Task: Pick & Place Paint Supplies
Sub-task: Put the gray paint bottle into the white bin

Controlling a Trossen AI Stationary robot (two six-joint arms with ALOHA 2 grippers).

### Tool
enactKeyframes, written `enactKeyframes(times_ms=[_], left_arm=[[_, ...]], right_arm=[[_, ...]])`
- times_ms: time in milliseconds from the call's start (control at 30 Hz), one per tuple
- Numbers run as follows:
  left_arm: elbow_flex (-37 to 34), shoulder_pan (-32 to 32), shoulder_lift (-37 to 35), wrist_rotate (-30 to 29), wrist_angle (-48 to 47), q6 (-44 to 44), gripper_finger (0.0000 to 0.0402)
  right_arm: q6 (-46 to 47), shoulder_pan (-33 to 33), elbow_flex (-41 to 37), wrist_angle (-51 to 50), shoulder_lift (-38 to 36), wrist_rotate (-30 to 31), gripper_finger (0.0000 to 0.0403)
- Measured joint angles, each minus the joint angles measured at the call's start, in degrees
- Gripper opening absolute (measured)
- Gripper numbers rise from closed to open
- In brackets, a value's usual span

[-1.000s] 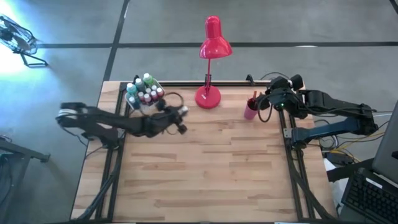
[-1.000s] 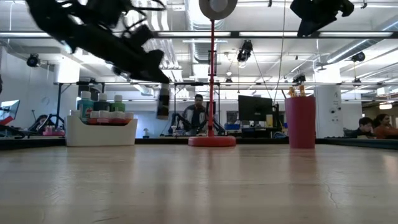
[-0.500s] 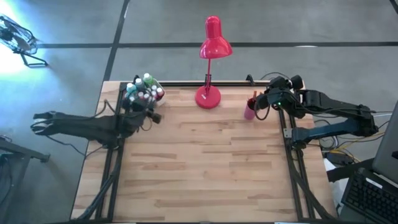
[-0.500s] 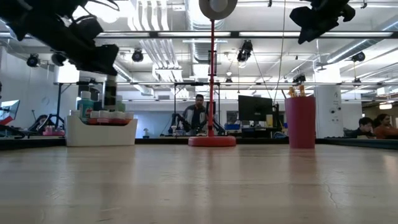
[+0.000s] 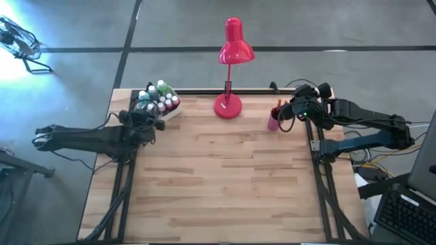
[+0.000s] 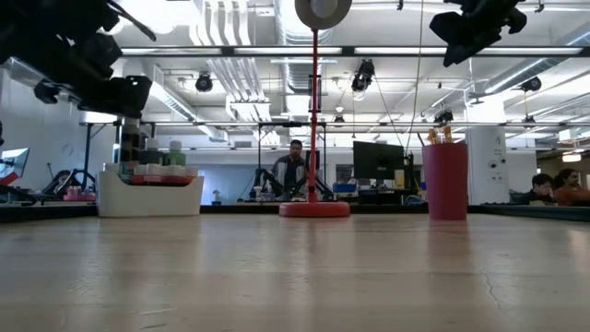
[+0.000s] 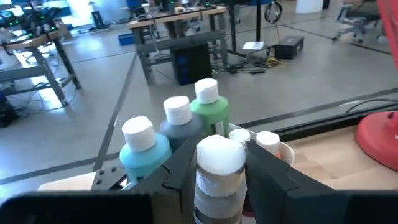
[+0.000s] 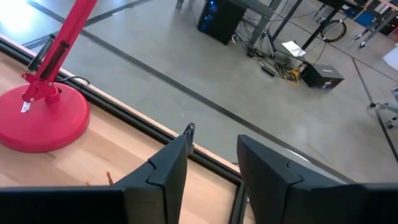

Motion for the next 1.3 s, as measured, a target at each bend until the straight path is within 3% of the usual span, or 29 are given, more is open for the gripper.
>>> enactKeyframes(times_ms=[300, 600, 833, 1233, 1300], left_arm=[[-6.71, 0.57, 0.0, -3.17, 1.73, -7.29, 0.0109], [-16.21, 1.99, 0.07, -5.28, 19.61, -2.52, 0.0109], [-20.1, 4.3, 0.07, -1.79, 27.62, 2.35, 0.0109], [-20.24, 9.02, 0.09, 3.33, 27.79, 4.86, 0.0109], [-20.24, 9.33, 0.09, 3.34, 27.81, 4.76, 0.0125]], right_arm=[[-0.03, 0.02, 0.0, 1.02, 0.0, 0.09, 0.0127], [-0.24, 0.0, 0.0, 2.17, 0.0, 0.22, 0.0152], [-0.51, 0.0, 0.0, 3.1, 0.0, 0.33, 0.0168], [-0.7, 0.0, -0.02, 3.44, 0.0, 1.81, 0.0177], [-0.71, 0.0, -0.02, 3.45, 0.0, 1.8, 0.0174]])
